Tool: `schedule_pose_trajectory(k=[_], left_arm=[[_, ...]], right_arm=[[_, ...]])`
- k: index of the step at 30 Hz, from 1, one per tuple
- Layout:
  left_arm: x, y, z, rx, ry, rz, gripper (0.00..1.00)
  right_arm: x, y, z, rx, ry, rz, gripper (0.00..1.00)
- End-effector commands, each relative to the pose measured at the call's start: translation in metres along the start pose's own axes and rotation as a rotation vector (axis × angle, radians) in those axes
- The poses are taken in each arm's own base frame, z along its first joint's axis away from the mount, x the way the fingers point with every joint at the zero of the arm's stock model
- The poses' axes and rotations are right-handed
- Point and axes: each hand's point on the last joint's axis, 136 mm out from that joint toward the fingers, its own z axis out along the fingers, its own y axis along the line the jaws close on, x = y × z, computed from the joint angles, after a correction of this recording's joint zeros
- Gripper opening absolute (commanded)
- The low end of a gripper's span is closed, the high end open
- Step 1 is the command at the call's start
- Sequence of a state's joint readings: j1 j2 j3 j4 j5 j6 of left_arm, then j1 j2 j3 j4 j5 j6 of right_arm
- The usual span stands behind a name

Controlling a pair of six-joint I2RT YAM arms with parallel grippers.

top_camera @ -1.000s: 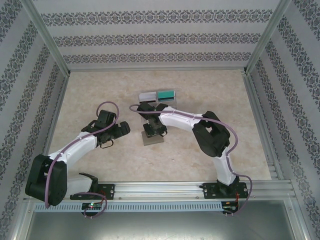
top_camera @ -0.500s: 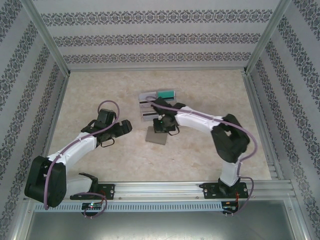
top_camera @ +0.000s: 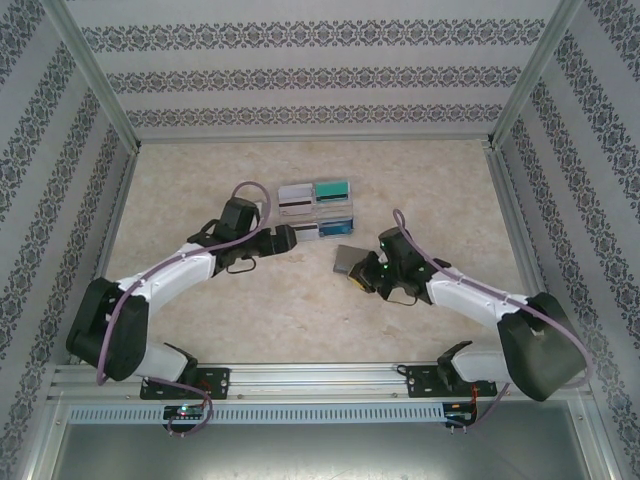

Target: Put the credit cards into the card holder

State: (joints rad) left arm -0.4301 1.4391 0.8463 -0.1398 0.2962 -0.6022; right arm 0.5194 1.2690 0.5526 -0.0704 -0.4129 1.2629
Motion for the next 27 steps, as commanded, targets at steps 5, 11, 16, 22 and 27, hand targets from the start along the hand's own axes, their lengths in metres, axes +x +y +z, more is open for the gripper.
schedule_pose_trajectory(k=[5,11,16,22,27], left_arm=[[0.003,-0.034,0.020,0.109,0.034,0.045,0.92],[-0.003,-0.047,0.025,0.175,0.014,0.065,0.87],[0.005,-0.054,0.035,0.246,0.038,0.077,0.82],[0.017,-0.075,0.044,0.336,0.095,0.151,0.77],[0.017,-0.081,0.047,0.336,0.111,0.179,0.77]], right_arm=[[-0.004,0.065,-0.032,-0.204,-0.022,0.015,0.11],[-0.002,0.081,-0.042,-0.284,-0.013,0.109,0.11],[-0.012,0.056,-0.060,-0.320,-0.114,0.272,0.11],[-0.040,-0.017,-0.060,-0.247,-0.252,0.413,0.11],[-0.061,-0.047,-0.062,-0.156,-0.304,0.392,0.12]])
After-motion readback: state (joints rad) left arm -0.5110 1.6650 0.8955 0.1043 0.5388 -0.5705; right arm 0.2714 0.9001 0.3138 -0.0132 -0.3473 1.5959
